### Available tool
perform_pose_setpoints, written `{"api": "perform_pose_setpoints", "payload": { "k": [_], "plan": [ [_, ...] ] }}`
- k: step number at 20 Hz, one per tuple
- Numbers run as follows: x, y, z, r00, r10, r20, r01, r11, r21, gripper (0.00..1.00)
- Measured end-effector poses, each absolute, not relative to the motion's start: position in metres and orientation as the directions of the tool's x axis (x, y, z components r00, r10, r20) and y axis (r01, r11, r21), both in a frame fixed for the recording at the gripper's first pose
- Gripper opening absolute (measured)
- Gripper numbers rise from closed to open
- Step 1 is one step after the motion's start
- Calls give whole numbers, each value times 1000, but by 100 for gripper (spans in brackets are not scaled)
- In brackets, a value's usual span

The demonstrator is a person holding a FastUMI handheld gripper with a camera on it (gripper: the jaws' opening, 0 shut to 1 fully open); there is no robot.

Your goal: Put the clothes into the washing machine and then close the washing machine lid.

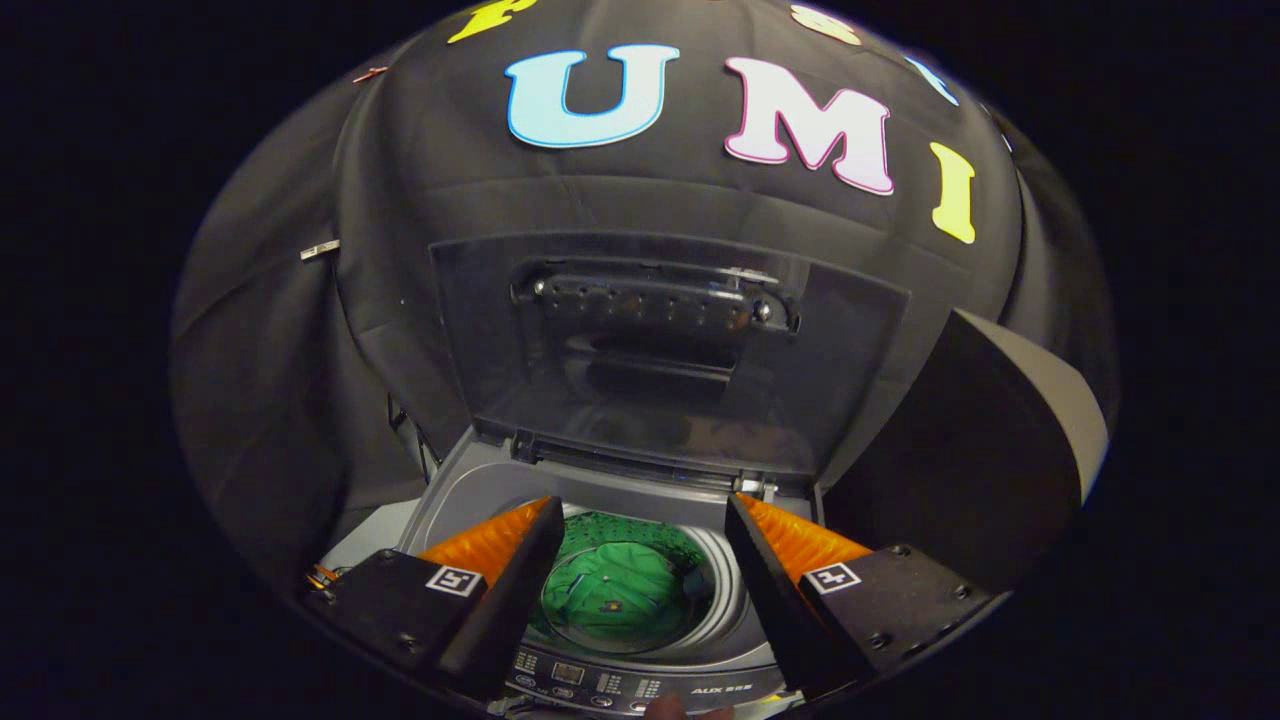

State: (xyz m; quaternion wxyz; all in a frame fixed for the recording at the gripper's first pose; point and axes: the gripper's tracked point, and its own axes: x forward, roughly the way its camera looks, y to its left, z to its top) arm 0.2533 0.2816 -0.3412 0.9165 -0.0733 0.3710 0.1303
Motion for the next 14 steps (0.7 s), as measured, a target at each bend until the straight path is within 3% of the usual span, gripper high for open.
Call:
{"api": "perform_pose_setpoints", "payload": {
  "k": [14],
  "plan": [
    [331,290,-224,834,242,-495,-275,961,6,100]
  ]
}}
